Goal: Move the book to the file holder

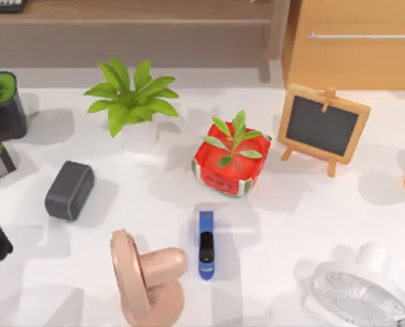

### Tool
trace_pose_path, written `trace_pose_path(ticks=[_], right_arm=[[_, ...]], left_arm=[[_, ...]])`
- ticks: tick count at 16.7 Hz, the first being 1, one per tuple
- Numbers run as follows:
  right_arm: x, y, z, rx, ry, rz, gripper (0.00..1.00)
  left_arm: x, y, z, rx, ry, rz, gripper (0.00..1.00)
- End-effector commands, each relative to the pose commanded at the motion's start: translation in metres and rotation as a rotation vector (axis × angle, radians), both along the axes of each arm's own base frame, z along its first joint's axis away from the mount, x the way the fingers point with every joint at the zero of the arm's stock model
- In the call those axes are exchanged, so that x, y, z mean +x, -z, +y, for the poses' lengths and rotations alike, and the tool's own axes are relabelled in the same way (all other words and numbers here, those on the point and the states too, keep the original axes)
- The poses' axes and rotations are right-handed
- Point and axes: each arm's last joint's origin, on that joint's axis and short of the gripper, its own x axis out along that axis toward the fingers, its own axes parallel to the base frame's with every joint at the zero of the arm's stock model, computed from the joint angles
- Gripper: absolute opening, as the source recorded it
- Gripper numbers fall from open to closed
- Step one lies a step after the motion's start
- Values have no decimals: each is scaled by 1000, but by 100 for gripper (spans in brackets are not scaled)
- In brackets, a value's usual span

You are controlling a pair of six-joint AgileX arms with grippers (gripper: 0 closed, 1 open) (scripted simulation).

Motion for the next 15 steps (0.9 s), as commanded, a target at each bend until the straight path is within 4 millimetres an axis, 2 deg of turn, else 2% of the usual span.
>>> trace_pose_path(ticks=[3, 6, 11, 15], right_arm=[[28, 46, 20, 282, -82, -65, 0], [54, 74, 43, 504, -163, -117, 0], [90, 96, 81, 744, -292, -166, 0], [105, 108, 97, 817, -339, -161, 0]], left_arm=[[0, 0, 0, 0, 0, 0, 100], [0, 0, 0, 0, 0, 0, 100], [0, 0, 0, 0, 0, 0, 100], [0, 0, 0, 0, 0, 0, 100]])
